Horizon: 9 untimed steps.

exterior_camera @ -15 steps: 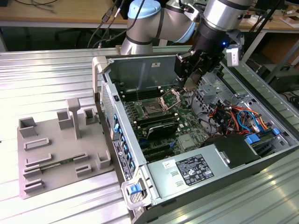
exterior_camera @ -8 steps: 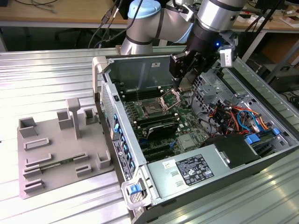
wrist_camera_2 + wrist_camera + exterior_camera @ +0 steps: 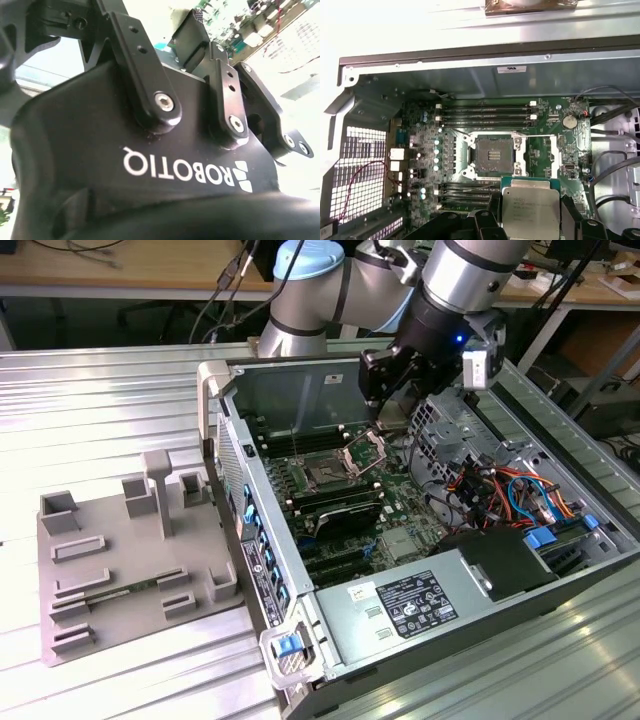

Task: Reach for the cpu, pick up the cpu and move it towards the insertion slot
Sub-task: 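Pick up the cpu and move it towards the insertion slot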

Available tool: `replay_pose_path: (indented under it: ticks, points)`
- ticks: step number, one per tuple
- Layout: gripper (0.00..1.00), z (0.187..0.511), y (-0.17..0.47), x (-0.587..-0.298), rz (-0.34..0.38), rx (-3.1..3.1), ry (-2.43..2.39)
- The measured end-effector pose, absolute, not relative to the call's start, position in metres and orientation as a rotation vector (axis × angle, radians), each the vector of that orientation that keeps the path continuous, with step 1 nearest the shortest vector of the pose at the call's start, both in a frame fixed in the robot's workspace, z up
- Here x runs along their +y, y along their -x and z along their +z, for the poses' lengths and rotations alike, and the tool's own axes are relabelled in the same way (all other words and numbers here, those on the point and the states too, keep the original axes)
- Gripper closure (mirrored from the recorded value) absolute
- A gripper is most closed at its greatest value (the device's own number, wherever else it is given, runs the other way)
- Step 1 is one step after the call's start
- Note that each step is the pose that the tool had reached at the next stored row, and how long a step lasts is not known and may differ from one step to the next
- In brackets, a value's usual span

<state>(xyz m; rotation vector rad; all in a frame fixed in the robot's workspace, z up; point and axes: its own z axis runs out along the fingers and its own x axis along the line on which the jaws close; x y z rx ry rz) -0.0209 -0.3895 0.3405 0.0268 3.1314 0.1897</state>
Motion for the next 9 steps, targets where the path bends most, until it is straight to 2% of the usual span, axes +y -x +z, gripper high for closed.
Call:
replay_pose_path:
  ticks: [9]
  points:
    - [0.45,0.329,0.021,-0.385,0.199,3.131,-0.03]
